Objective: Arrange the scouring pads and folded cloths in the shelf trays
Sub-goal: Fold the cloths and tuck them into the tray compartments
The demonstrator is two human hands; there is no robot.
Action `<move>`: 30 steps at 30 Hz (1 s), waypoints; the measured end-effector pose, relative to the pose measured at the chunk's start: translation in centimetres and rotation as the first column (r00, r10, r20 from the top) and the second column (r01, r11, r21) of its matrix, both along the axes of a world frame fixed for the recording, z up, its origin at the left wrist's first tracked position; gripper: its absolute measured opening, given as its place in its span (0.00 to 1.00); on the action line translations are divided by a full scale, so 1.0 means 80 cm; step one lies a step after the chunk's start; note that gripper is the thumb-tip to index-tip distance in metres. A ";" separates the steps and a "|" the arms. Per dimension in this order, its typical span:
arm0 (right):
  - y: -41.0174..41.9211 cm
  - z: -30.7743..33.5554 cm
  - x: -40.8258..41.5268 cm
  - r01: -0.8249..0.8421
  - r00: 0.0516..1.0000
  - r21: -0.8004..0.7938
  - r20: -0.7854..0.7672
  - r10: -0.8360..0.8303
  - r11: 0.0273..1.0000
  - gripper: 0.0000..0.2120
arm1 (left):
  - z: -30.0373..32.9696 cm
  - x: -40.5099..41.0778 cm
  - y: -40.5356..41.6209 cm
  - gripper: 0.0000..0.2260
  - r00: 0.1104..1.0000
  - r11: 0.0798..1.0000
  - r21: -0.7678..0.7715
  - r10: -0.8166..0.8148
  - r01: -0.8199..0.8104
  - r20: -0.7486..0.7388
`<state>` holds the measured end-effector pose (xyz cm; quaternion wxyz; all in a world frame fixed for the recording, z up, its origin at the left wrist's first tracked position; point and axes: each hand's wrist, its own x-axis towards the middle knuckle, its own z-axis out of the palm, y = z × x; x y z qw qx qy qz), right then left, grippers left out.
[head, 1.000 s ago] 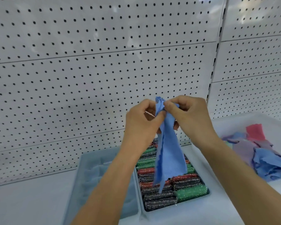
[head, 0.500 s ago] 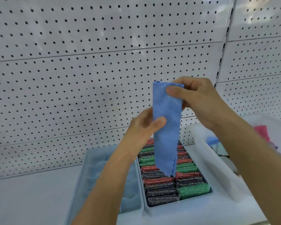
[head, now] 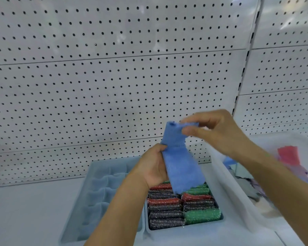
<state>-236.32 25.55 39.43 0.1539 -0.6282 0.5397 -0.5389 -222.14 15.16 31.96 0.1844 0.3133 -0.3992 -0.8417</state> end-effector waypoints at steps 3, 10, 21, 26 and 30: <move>0.019 -0.045 -0.003 -0.071 0.979 0.043 -0.189 0.078 0.997 0.06 | -0.001 -0.005 0.003 0.23 0.993 0.983 0.181 0.045 -0.024 -0.111; 0.042 -0.100 -0.030 -0.109 0.858 -0.011 -0.505 0.089 0.994 0.18 | -0.016 -0.014 0.013 0.20 0.989 0.979 0.188 0.097 -0.074 -0.114; 0.009 -0.085 0.014 0.051 0.982 0.060 0.178 -0.061 0.997 0.05 | -0.048 0.017 0.035 0.27 0.990 0.954 -0.271 0.142 -0.132 0.020; -0.024 -0.079 0.045 0.051 0.838 0.217 0.522 -0.160 0.975 0.03 | -0.034 0.031 0.051 0.28 0.992 0.895 -0.429 0.104 -0.124 -0.069; -0.043 -0.091 0.085 -0.025 0.850 0.312 0.507 -0.144 0.950 0.11 | -0.035 0.042 0.037 0.15 0.934 0.757 -0.564 0.349 -0.331 -0.079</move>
